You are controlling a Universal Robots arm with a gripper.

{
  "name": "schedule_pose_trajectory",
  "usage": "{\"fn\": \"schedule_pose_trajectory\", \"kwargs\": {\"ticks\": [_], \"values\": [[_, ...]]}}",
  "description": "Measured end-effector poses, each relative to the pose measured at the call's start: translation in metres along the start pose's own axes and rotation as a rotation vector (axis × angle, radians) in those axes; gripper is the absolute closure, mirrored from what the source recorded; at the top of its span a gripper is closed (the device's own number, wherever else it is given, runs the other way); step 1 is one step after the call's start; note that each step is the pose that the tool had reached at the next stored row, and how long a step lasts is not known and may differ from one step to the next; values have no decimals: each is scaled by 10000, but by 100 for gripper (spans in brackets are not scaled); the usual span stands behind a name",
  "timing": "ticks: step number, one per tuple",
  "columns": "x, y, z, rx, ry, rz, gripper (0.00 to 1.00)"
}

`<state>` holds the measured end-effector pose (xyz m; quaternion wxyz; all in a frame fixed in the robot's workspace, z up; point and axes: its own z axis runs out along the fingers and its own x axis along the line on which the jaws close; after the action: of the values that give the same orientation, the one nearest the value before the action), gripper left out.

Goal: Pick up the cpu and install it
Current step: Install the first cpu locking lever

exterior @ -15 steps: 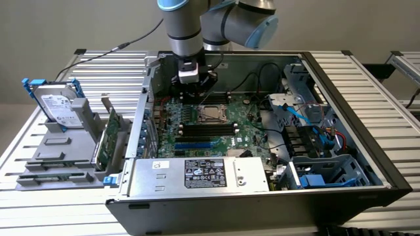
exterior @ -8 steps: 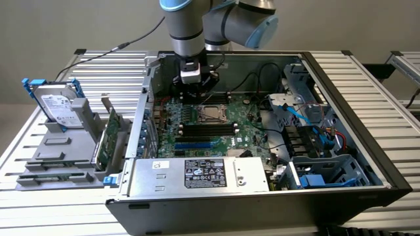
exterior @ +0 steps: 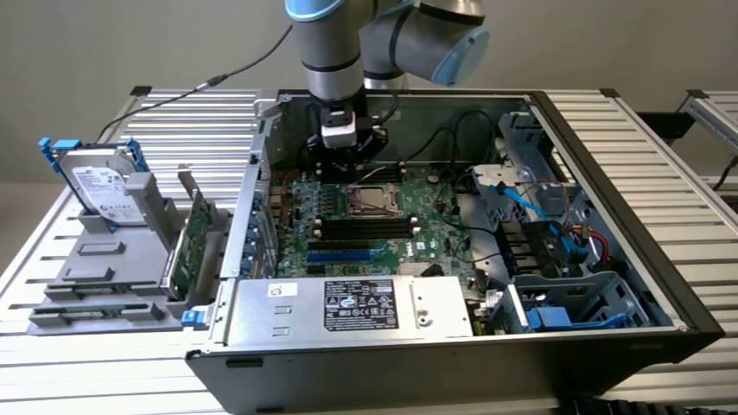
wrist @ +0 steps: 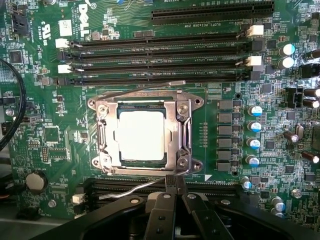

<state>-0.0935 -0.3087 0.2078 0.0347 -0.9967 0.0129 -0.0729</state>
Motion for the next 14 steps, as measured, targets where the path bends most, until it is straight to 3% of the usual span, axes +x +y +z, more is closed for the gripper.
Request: {"fn": "schedule_pose_trajectory", "kwargs": {"ticks": [14], "values": [[43,-8,67,1,-20,-15,89]]}}
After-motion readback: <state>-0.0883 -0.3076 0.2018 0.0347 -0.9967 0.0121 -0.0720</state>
